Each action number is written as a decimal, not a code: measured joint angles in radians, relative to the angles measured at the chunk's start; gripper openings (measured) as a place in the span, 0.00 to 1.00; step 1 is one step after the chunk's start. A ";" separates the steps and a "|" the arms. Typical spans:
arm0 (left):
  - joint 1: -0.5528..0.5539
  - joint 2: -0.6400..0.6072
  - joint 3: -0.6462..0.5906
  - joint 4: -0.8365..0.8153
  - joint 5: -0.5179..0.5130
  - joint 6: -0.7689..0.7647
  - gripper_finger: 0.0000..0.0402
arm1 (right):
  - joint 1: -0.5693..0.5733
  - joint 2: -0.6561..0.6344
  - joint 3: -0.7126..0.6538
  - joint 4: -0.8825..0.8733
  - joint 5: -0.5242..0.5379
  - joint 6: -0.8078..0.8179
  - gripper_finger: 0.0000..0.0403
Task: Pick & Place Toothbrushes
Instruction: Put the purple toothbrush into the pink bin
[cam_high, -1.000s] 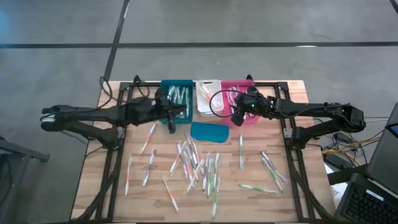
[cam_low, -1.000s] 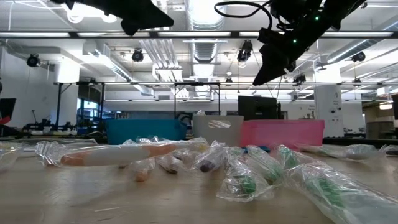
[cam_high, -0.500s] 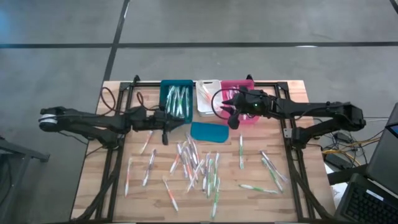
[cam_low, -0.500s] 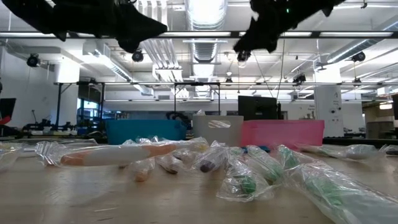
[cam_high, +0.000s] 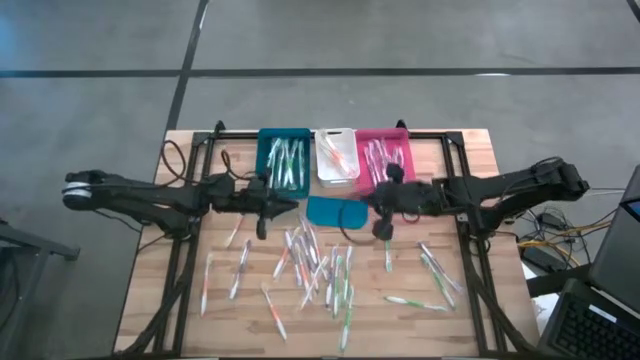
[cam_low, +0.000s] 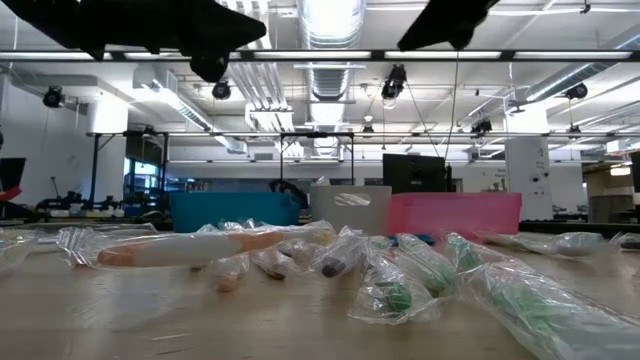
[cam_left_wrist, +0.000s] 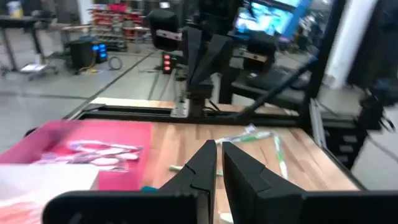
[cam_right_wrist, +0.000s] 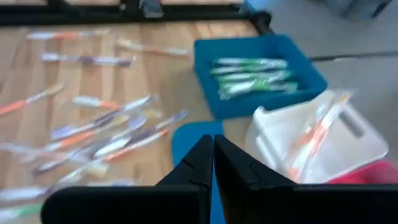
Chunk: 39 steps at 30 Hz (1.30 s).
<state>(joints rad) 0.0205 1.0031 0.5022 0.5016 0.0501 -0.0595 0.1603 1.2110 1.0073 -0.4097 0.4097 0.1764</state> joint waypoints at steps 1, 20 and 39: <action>-0.016 0.000 0.000 -0.004 0.000 0.027 0.07 | 0.025 0.000 -0.001 -0.022 0.013 0.027 0.03; -0.301 -0.087 0.000 -0.222 -0.229 0.062 0.04 | 0.315 0.000 -0.035 -0.243 0.178 0.383 0.02; -0.352 -0.102 0.001 -0.317 -0.231 -0.005 0.05 | 0.350 0.002 -0.202 0.162 0.163 0.121 0.02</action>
<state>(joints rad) -0.3317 0.9009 0.5030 0.1848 -0.1810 -0.0648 0.5106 1.2133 0.8056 -0.2473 0.5732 0.2974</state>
